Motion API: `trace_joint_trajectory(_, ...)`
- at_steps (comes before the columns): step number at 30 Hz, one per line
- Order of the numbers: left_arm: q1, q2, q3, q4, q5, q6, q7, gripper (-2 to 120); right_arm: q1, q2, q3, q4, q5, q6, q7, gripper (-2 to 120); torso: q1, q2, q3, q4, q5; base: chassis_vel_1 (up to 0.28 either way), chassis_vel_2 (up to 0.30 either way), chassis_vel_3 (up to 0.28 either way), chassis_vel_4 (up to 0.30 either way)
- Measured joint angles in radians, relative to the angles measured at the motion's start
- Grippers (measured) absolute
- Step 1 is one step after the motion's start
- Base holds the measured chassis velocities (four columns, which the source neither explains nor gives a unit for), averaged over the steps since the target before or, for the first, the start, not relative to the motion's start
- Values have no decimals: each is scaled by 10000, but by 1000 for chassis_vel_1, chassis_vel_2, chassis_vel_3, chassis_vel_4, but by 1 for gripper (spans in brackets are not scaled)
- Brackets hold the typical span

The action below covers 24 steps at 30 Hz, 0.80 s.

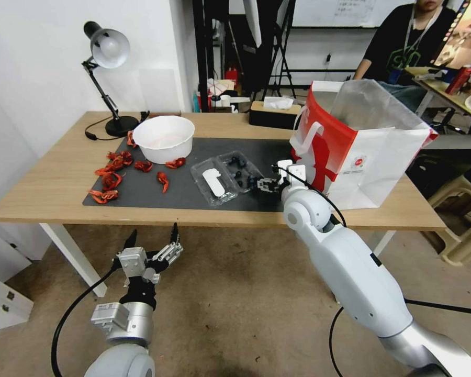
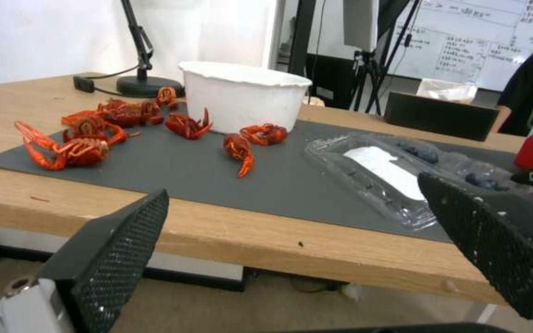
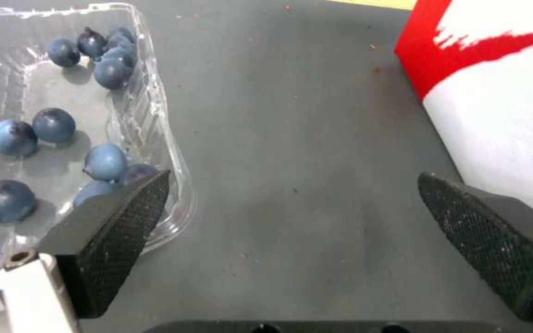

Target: Close the takeout container lid, then place the container into the takeout bag.

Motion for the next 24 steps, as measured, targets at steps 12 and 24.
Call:
trace_joint_trajectory(12, -19, 0, 48, 58, 0, -95, -18, 100, -395, -132, 138, 418, 171, 0, 87, 100, -2, 0, 0, 0, 0, 0, 0, 0, 0)
trace_joint_trajectory(24, -2, 0, 56, 85, 1, -175, -32, 100, -607, -137, 169, 766, 311, -8, 120, 100, -1, 0, 0, 0, -1, 0, 0, 0, 0)
